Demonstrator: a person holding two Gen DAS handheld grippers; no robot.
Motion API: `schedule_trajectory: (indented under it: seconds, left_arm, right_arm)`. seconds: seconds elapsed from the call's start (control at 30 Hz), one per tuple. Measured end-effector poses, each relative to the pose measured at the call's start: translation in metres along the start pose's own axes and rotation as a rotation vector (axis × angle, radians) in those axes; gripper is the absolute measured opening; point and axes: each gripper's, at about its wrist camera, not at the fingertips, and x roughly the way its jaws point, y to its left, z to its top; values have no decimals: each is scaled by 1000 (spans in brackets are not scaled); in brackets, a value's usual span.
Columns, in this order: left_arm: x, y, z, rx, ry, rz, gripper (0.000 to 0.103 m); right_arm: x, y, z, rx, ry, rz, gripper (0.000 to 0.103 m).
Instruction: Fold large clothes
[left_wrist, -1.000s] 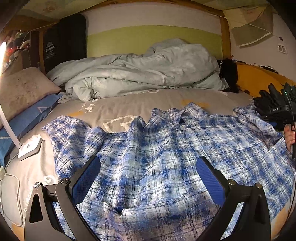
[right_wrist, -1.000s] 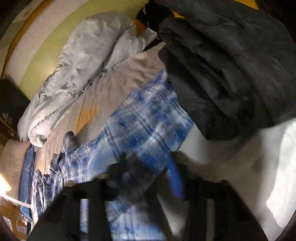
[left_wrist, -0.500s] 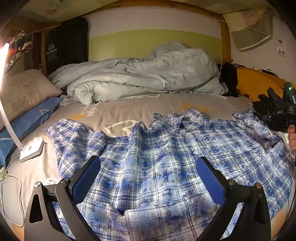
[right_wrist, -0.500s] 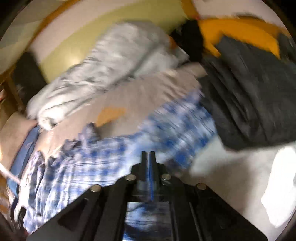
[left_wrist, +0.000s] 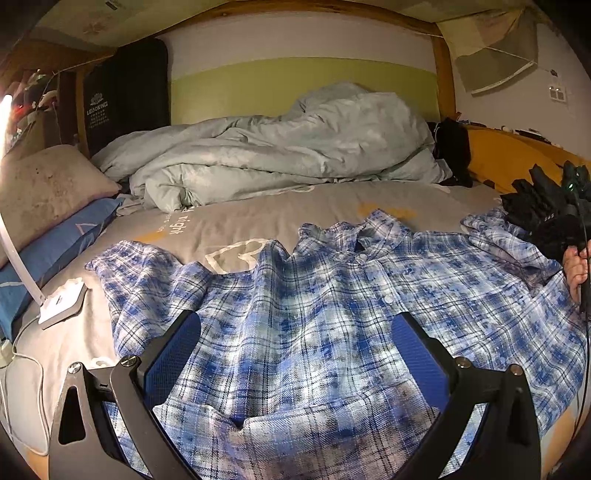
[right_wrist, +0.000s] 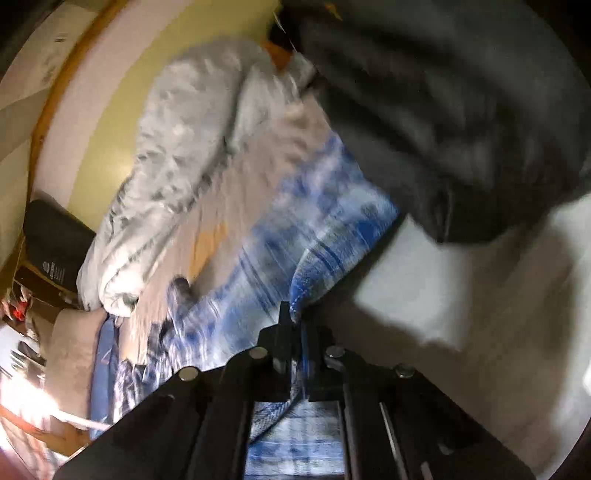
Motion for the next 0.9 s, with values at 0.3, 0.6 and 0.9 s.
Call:
schedule_trajectory:
  seconds: [0.3, 0.6, 0.9]
  left_arm:
    - [-7, 5, 5, -20, -35, 12, 103]
    - [-12, 3, 4, -11, -43, 17, 103]
    - [-11, 1, 4, -4, -41, 22, 103]
  right_arm:
    - [-45, 110, -58, -450, -61, 117, 4]
    - [2, 138, -150, -695, 234, 58, 26]
    - [-30, 103, -89, -435, 101, 9, 56]
